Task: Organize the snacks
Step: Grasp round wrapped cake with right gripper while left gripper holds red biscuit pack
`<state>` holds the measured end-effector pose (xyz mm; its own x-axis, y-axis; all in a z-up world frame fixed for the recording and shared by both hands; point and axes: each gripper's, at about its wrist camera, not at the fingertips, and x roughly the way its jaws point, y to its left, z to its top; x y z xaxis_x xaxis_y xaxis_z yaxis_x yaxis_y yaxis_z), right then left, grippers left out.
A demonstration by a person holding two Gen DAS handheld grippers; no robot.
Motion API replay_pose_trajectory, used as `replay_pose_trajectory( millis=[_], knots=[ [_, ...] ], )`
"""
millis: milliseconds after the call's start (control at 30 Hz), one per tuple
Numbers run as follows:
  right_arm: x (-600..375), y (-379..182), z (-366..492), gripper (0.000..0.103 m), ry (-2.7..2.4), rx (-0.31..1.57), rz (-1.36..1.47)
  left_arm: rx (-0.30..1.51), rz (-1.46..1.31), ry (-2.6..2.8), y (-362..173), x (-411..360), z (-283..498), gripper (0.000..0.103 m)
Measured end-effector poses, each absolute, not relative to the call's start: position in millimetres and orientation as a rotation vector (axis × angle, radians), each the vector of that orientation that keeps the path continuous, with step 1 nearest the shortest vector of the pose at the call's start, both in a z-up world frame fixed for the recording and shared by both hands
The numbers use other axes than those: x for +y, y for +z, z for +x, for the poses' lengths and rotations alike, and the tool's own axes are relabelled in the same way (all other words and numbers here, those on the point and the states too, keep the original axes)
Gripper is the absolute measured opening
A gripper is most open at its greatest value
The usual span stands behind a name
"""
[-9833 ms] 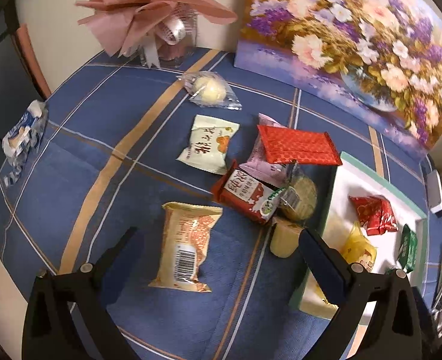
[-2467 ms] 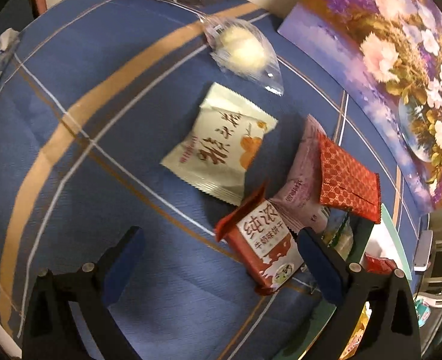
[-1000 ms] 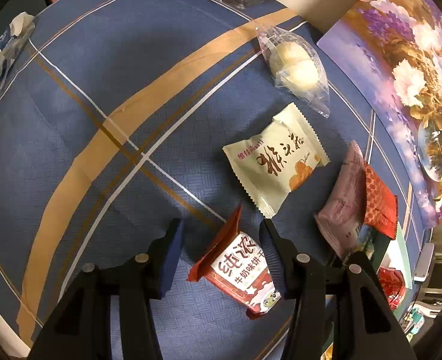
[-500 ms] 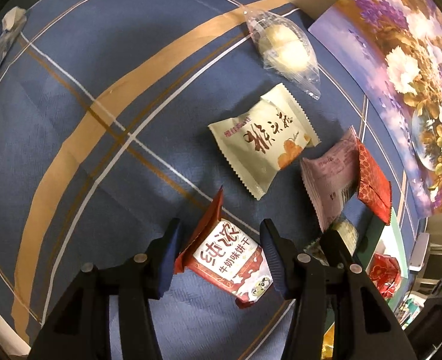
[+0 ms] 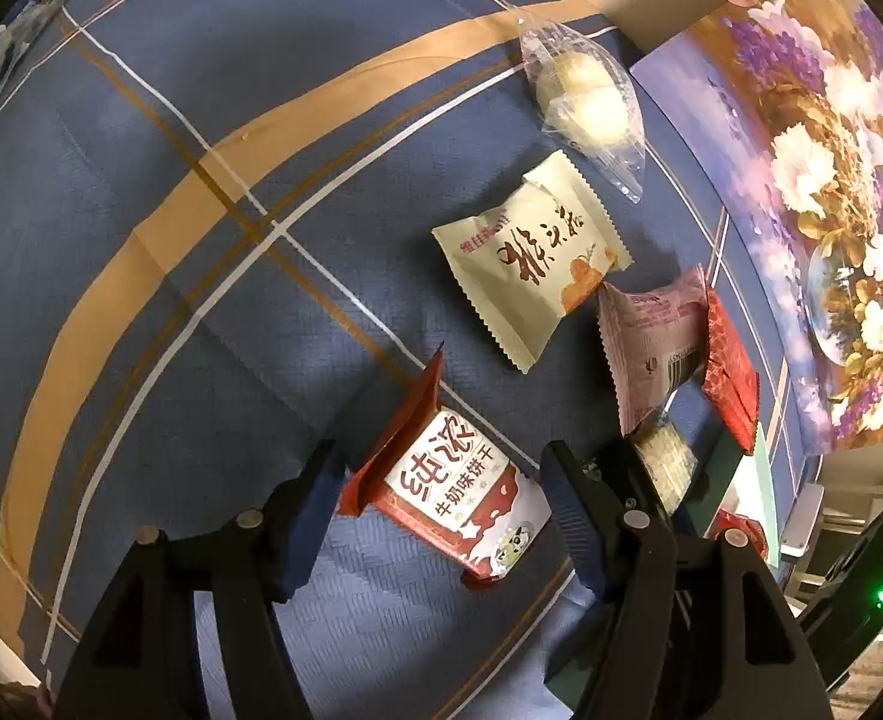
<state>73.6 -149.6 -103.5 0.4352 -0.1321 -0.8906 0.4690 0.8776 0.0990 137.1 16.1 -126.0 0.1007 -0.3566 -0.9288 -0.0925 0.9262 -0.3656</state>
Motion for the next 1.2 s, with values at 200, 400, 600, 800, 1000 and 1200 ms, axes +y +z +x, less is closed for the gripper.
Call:
replay_pose_trajectory(
  millis=[200,400,600,800,1000,1200],
  knots=[
    [-151.0,-100.7,58.2,0.058,-0.382,1.067,0.363,1.433,-0.37,-0.209,-121.9,9.9,119.2,0.05],
    [-146.3,-98.4,43.8,0.057,-0.366,1.08,0.376,1.395,-0.381,-0.221,-114.4,16.6,109.5,0.032],
    [-149.2,-92.0,31.2,0.057,-0.367,1.08,0.402,1.385,-0.472,-0.257,-112.5,25.9,104.6,0.021],
    [-156.3,-84.7,26.1,0.057,-0.354,1.062,0.454,1.382,-0.513,-0.285,-101.5,26.4,107.1,0.014],
    [-163.7,-70.2,19.9,0.056,-0.345,1.026,0.497,1.355,-0.51,-0.306,-93.4,25.5,108.5,0.009],
    [-169.1,-56.2,14.4,0.056,-0.355,0.993,0.508,1.322,-0.521,-0.338,-80.2,21.4,110.3,0.005]
  ],
)
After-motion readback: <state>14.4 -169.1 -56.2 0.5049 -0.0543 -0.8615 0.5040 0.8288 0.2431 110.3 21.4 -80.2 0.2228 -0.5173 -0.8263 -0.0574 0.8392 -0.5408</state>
